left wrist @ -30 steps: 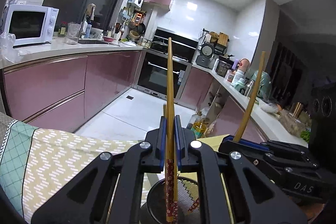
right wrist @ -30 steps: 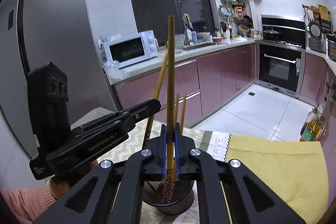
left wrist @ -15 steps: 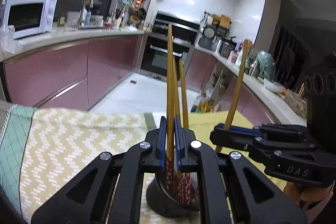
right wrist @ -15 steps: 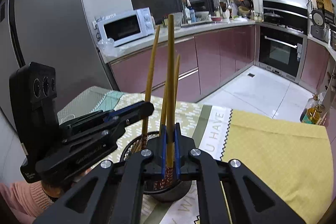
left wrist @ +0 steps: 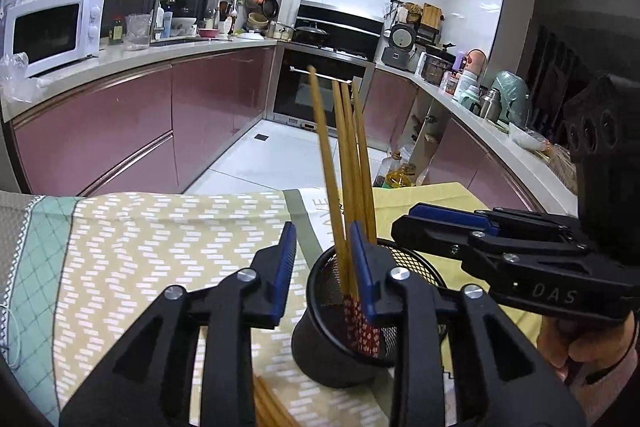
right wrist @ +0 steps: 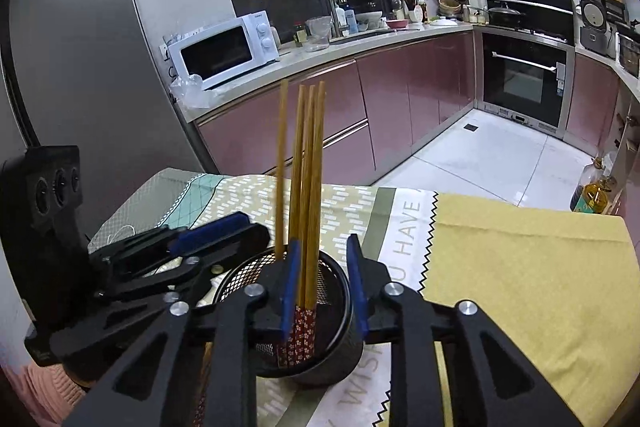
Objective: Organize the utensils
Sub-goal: 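Drop the chopstick into the cup and open the right gripper, then move the right gripper back to the pile and grasp another chopstick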
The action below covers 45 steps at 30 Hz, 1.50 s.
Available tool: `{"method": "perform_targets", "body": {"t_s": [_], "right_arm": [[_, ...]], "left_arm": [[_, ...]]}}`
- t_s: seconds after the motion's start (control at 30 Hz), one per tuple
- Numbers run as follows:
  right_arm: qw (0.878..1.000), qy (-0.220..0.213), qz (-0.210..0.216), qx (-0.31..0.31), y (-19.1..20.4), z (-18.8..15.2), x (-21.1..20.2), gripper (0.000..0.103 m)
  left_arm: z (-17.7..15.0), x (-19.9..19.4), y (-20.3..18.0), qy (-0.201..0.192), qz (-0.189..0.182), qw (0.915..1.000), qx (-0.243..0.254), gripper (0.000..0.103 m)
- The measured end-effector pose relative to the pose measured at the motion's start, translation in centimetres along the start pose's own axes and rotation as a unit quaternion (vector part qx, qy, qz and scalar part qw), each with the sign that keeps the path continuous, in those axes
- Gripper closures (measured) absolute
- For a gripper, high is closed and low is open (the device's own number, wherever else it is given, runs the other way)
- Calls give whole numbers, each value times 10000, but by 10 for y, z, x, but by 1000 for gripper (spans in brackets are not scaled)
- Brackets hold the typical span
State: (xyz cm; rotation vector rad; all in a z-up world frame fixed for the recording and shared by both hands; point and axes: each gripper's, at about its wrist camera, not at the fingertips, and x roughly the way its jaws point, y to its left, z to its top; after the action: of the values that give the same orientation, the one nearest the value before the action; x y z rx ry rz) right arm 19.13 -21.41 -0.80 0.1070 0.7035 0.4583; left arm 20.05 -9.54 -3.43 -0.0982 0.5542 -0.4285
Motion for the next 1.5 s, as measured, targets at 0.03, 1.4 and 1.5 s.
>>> {"method": "perform_targets", "body": {"t_s": [0.03, 1.4, 1.5], "right_arm": [[10000, -41, 10, 8, 0, -1, -3, 75], [9877, 1307, 189, -834, 90, -115, 29, 66], [9866, 1349, 68, -921, 92, -118, 33, 66]], "left_arm": [[0, -7, 2, -29, 9, 10000, -2, 68], [-128, -66, 37, 1687, 577, 9829, 460, 46], [-129, -66, 38, 1691, 558, 9830, 450, 46]]}}
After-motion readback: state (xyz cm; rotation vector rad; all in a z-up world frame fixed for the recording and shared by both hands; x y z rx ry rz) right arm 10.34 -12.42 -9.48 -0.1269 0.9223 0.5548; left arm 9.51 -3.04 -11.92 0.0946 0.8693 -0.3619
